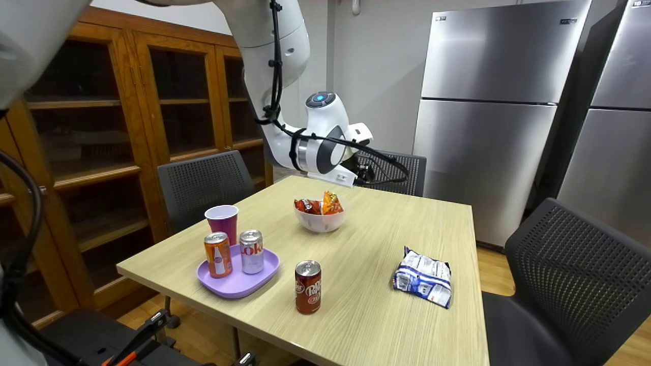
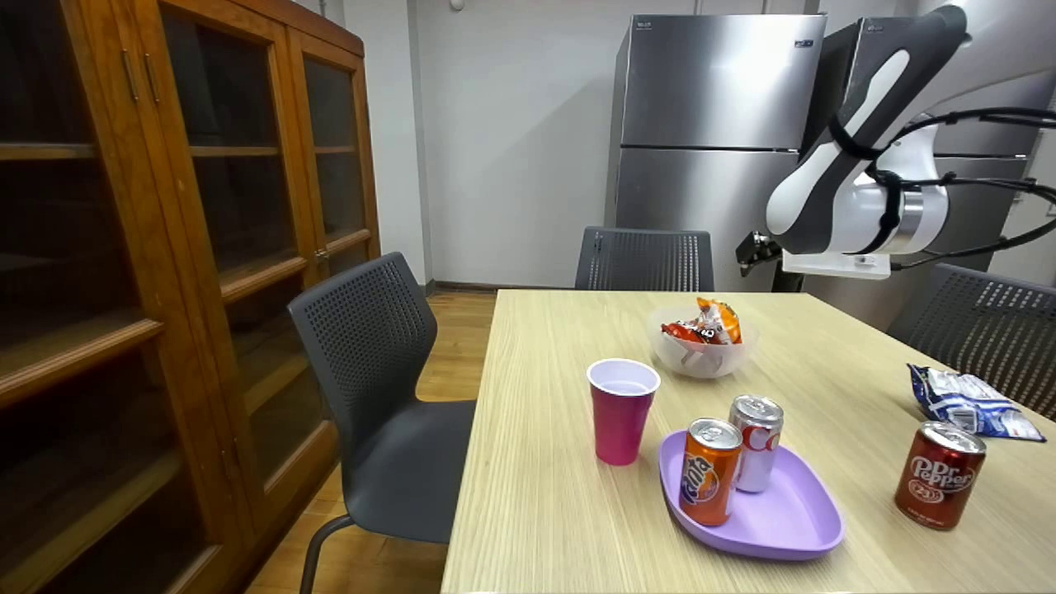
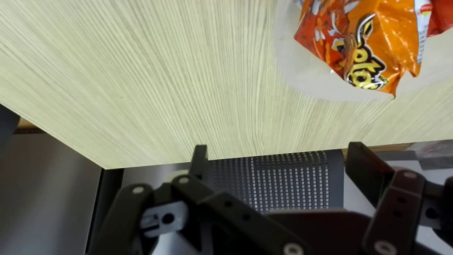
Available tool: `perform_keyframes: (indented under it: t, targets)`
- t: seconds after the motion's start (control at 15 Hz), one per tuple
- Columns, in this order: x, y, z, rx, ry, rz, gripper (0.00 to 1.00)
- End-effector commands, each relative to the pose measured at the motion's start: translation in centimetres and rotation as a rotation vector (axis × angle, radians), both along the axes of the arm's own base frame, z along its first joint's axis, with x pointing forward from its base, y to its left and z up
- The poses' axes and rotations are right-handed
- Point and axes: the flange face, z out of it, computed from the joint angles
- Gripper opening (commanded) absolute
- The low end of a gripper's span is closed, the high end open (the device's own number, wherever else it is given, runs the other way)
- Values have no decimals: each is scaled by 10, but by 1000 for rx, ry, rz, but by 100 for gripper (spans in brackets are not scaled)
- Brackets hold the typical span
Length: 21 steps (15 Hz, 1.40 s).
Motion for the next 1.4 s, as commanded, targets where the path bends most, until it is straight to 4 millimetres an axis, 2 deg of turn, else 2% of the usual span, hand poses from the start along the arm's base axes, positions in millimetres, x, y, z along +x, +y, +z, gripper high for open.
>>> perform_keyframes:
  t: [0.0, 0.8, 1.33]
  targets:
    - [-20, -16, 14, 5, 0, -21, 100]
    - [-67, -79, 17, 41, 54, -120, 100]
    - [-85, -127, -1, 18, 104, -244, 100]
